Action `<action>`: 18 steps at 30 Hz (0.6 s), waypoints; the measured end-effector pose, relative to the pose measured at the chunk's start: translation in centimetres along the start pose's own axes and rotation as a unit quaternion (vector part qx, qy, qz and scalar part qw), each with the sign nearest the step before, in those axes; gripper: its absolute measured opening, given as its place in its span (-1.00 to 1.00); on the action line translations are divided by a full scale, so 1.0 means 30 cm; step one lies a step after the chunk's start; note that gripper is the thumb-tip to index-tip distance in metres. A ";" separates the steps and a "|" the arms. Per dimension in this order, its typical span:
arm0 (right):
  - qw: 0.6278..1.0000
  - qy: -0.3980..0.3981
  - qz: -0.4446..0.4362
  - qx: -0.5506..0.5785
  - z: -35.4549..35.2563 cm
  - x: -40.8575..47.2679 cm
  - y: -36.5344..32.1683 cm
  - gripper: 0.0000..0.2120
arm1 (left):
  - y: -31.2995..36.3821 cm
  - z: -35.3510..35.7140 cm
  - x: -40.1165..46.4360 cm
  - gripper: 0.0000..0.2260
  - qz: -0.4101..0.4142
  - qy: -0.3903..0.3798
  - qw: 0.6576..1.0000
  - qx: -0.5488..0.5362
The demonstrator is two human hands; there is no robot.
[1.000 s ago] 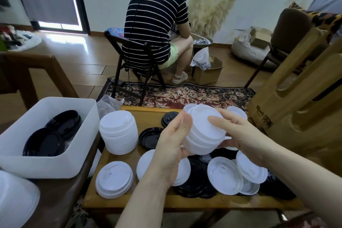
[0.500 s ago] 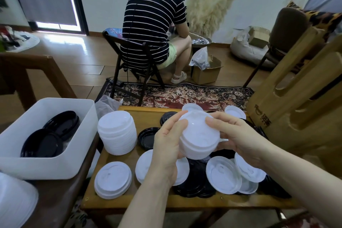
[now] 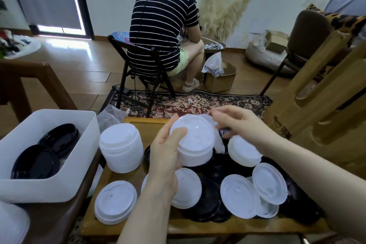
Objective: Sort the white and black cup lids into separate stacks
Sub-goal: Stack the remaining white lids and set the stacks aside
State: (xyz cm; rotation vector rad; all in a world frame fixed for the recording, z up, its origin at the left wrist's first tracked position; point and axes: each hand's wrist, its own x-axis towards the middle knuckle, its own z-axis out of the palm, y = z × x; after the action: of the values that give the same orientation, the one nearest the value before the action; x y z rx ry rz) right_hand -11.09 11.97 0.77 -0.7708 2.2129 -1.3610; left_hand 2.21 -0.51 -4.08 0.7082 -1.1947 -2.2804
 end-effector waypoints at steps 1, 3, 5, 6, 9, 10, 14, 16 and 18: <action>0.998 0.041 -0.023 -0.035 -0.024 0.050 0.013 -0.80 | 0.007 -0.008 0.012 -0.70 0.001 0.014 1.000 -0.008; 0.990 0.084 -0.041 -0.105 -0.068 0.160 0.053 -0.83 | 0.016 -0.027 0.038 -0.74 0.003 0.035 0.999 -0.017; 0.980 0.069 -0.011 -0.186 -0.097 0.271 0.110 -0.82 | 0.020 -0.043 0.059 -0.71 0.001 0.045 0.999 -0.021; 0.973 0.048 0.009 -0.226 -0.102 0.319 0.137 -0.81 | 0.021 -0.047 0.069 -0.69 -0.001 0.047 0.999 -0.022; 0.947 -0.005 0.035 -0.320 -0.086 0.425 0.199 -0.83 | 0.020 -0.051 0.091 -0.68 -0.010 0.042 0.999 -0.026; 0.941 -0.012 0.039 -0.335 -0.077 0.452 0.213 -0.83 | 0.019 -0.052 0.099 -0.69 -0.014 0.038 0.999 -0.028; 0.917 -0.037 0.074 -0.391 -0.053 0.508 0.247 -0.83 | 0.018 -0.058 0.117 -0.69 -0.026 0.023 0.999 -0.022; 0.902 -0.040 0.080 -0.422 -0.050 0.507 0.261 -0.85 | 0.017 -0.063 0.121 -0.70 -0.026 0.019 0.999 -0.020; 0.906 -0.018 0.073 -0.417 -0.052 0.497 0.268 -0.87 | 0.017 -0.065 0.123 -0.69 -0.028 0.019 0.999 -0.024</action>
State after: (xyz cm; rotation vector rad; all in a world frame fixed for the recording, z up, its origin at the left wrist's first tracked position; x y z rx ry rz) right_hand -25.16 6.19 -6.83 -0.8482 2.7441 -0.2651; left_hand 0.75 -4.22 -5.43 0.7720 -1.1115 -2.3219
